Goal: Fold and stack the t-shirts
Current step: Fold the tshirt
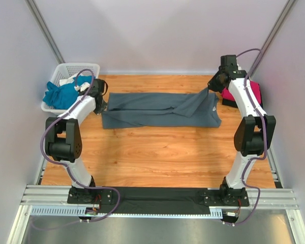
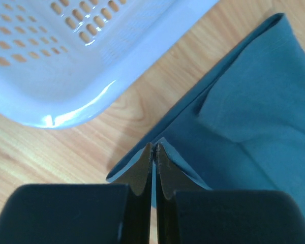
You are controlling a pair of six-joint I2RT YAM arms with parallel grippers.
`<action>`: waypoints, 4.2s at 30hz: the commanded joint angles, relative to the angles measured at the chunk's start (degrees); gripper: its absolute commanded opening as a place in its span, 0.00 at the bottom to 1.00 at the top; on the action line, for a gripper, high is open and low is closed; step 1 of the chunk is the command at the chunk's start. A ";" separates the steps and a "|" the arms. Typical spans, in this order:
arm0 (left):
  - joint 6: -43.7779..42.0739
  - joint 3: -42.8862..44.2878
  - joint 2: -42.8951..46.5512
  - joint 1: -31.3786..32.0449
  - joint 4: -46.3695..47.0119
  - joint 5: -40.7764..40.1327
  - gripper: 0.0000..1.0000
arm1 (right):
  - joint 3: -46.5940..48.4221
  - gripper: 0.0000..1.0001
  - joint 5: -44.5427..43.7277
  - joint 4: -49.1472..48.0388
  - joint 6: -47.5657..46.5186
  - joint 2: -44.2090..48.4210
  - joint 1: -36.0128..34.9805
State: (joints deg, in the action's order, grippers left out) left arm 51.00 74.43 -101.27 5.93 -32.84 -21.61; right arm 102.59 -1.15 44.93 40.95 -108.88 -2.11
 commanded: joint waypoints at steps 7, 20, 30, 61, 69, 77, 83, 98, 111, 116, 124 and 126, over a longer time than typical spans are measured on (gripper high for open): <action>-7.05 5.81 -3.84 2.33 2.87 -2.74 0.00 | 3.94 0.00 -5.53 2.36 -3.42 -0.63 0.26; -9.34 9.85 -7.97 3.29 3.57 -5.47 0.00 | 6.75 0.00 -7.64 1.31 -4.04 -3.35 0.35; -9.52 11.00 -9.64 3.91 3.93 -6.43 0.00 | 11.84 0.00 -4.39 1.30 -4.30 -10.29 0.26; -10.93 -17.21 26.11 4.70 -20.59 10.53 0.00 | -41.23 0.00 -3.07 32.58 11.78 43.84 -3.87; -10.93 -24.86 28.41 4.96 -21.92 10.97 0.00 | -45.72 0.01 -3.25 41.38 17.58 53.23 -3.87; -10.58 -26.36 27.18 5.14 -22.44 9.57 0.00 | -52.74 0.00 -0.17 43.76 20.13 59.22 -3.87; -9.34 -27.24 28.15 5.14 -23.94 8.51 0.00 | -53.90 0.01 -1.31 43.32 18.82 58.88 -3.87; -5.48 -19.95 21.65 5.14 -21.48 2.36 0.00 | -25.87 0.01 -10.63 30.23 5.20 33.93 -3.78; -6.97 -9.66 13.57 5.14 -17.88 -4.58 0.00 | -12.51 0.00 -9.75 17.65 0.10 18.10 -3.69; -6.62 -6.24 9.96 5.14 -15.85 -6.87 0.00 | -3.54 0.00 -9.14 16.43 -1.31 10.01 -2.64; -7.06 -0.88 4.78 5.14 -13.74 -10.82 0.00 | 4.72 0.00 -6.50 15.37 -3.15 0.70 -2.46; -7.67 0.35 3.20 5.14 -13.48 -11.18 0.00 | 5.43 0.00 -6.24 14.49 -3.68 -0.10 -2.55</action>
State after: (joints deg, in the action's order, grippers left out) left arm 44.45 71.68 -96.55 10.92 -47.94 -29.26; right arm 104.77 -7.99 61.60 39.07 -108.05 -4.80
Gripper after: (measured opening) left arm 0.007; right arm 0.007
